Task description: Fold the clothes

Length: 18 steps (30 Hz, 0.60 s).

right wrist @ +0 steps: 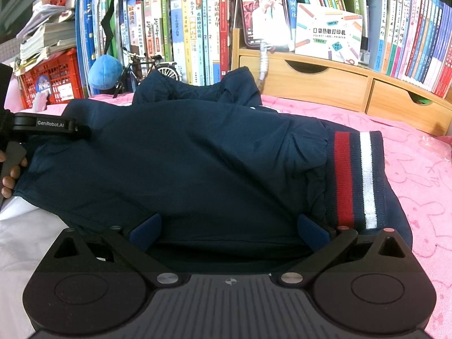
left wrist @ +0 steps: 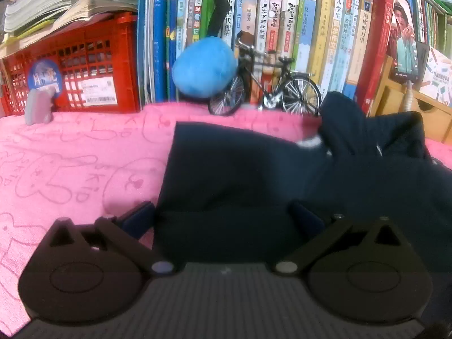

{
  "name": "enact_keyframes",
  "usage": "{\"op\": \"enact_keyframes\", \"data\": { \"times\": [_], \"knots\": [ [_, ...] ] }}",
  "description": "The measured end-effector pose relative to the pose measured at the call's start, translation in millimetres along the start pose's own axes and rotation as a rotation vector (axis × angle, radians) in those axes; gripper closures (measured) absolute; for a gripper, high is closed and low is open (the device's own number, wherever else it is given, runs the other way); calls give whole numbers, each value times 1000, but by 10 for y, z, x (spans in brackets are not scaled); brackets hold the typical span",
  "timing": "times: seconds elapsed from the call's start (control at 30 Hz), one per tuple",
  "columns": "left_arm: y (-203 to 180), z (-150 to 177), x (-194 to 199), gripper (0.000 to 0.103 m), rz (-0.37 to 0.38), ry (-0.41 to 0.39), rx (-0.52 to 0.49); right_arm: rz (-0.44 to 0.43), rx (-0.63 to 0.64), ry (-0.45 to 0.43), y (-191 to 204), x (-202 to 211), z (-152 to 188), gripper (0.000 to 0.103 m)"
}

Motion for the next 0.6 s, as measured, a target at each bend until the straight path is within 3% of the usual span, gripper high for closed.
{"op": "enact_keyframes", "data": {
  "times": [0.17, 0.3, 0.37, 0.47, 0.6],
  "knots": [
    [-4, 18, 64, 0, -6, -2, 0, 4, 1, 1, 6, 2, -4, 0],
    [-175, 150, 484, 4, 48, -40, 66, 2, -1, -5, -5, 19, -8, 0],
    [-294, 205, 838, 4, 83, -79, 38, 17, -1, -19, -20, 69, -2, 2],
    [-483, 331, 1378, 4, 141, -133, -15, 65, -7, -96, -20, 424, 50, 3],
    [-750, 678, 2065, 2, 218, -186, -91, -49, -2, -199, 116, 1183, 288, 0]
  ]
}}
Point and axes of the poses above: each gripper's, at about its wrist camera, not at the fingertips, and x roughly against the way its jaws point, y to its left, z to its underside, the point moved 10 cm from there along -x, roughly the way its jaws point, and after that the axes turned 15 degrees about z, right-handed, at the moved point
